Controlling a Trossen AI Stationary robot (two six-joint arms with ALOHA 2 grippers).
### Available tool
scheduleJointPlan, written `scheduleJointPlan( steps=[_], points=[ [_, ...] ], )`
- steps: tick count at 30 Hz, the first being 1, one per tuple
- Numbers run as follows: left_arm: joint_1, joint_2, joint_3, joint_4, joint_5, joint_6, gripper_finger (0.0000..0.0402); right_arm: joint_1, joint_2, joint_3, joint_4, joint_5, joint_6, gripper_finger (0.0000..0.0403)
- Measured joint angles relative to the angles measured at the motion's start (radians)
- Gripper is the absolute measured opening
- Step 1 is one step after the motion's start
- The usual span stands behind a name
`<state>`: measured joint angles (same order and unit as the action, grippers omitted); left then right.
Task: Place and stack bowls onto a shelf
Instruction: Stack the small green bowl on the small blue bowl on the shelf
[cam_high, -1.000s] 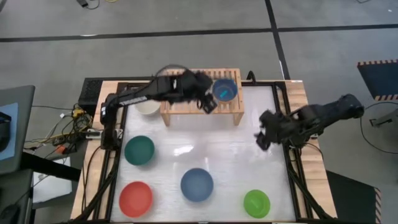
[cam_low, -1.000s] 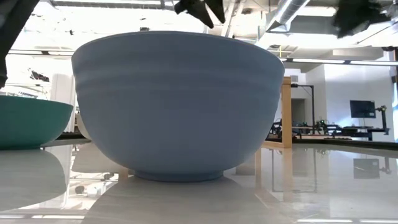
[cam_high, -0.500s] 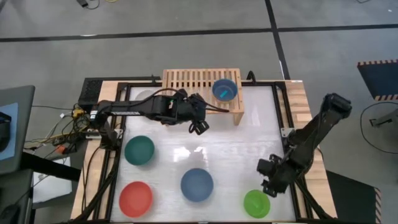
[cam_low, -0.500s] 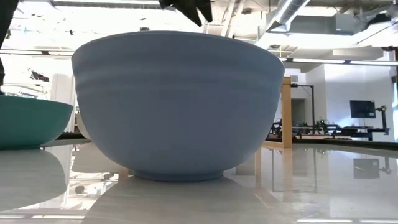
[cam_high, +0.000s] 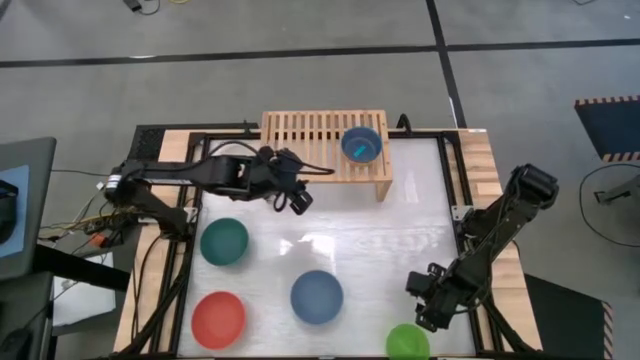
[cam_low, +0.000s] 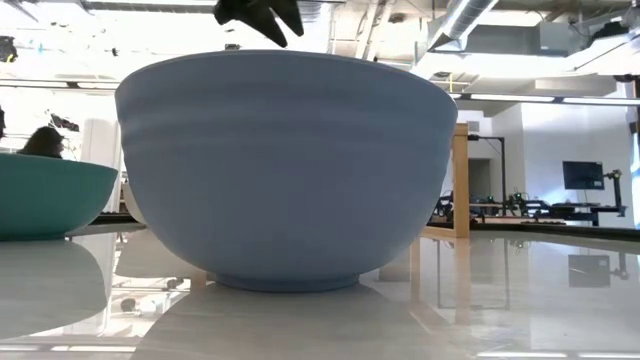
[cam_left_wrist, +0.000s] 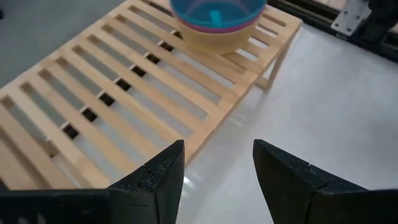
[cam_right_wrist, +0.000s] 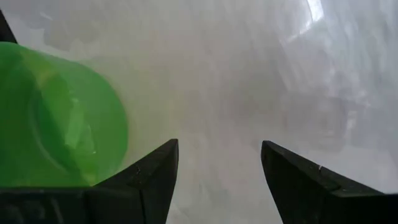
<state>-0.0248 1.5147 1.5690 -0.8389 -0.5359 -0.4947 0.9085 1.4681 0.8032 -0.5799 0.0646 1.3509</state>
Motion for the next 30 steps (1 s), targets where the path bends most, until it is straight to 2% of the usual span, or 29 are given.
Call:
scheduleJointPlan(
  steps=[5,8,11,16,21,30],
  points=[
    [0.000,-0.034,-0.008,-0.004,-0.003,0.009,0.0176,0.001,-0.069,0.001,-0.002,-0.003,0.018,0.0235],
    [0.000,-0.038,-0.008,-0.004,-0.006,0.032,0.0176,0.021,-0.098,0.002,0.094,0.018,-0.036,0.0227],
    [0.000,-0.037,-0.008,-0.006,-0.006,0.047,0.0176,0.054,-0.074,0.004,0.170,0.027,-0.131,0.0223],
    [-0.009,-0.037,-0.008,-0.023,0.000,0.050,0.0176,0.075,-0.006,0.003,0.166,0.023,-0.153,0.0222],
    [-0.009,-0.037,-0.008,-0.073,0.023,0.068,0.0176,0.066,0.044,0.007,0.249,0.023,-0.163,0.0222],
    [-0.008,-0.037,-0.008,-0.105,0.025,0.089,0.0176,0.064,0.070,0.104,0.129,0.020,-0.154,0.0222]
  ],
)
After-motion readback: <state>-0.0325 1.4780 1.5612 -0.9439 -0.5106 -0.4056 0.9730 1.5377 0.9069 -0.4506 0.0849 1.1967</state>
